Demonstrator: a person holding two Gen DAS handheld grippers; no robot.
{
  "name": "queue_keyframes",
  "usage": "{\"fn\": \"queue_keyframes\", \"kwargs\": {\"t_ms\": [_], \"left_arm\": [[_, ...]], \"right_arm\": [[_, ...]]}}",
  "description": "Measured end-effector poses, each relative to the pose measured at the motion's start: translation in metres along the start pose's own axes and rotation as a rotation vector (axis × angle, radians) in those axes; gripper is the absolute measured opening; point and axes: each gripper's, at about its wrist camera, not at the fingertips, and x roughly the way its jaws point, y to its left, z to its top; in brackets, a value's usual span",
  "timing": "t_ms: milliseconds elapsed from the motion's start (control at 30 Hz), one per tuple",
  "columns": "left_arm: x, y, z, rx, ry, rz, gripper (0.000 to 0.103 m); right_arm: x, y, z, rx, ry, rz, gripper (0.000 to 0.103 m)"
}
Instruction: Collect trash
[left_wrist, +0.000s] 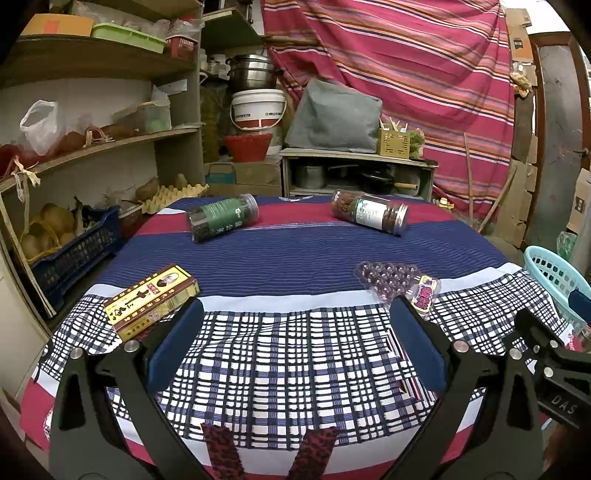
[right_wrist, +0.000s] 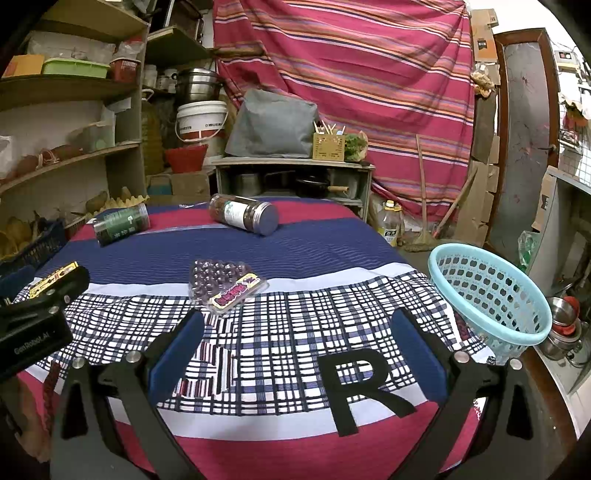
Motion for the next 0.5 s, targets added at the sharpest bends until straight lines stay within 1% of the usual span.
{"fn": "queue_keyframes", "kwargs": {"t_ms": [500], "left_arm": [[-0.0013, -0.0005, 0.0003, -0.003, -0.001, 0.0, 0.098]], "right_arm": [[0.0004, 0.0008, -0.0007, 0.001, 0.0, 0.0, 0.098]]}}
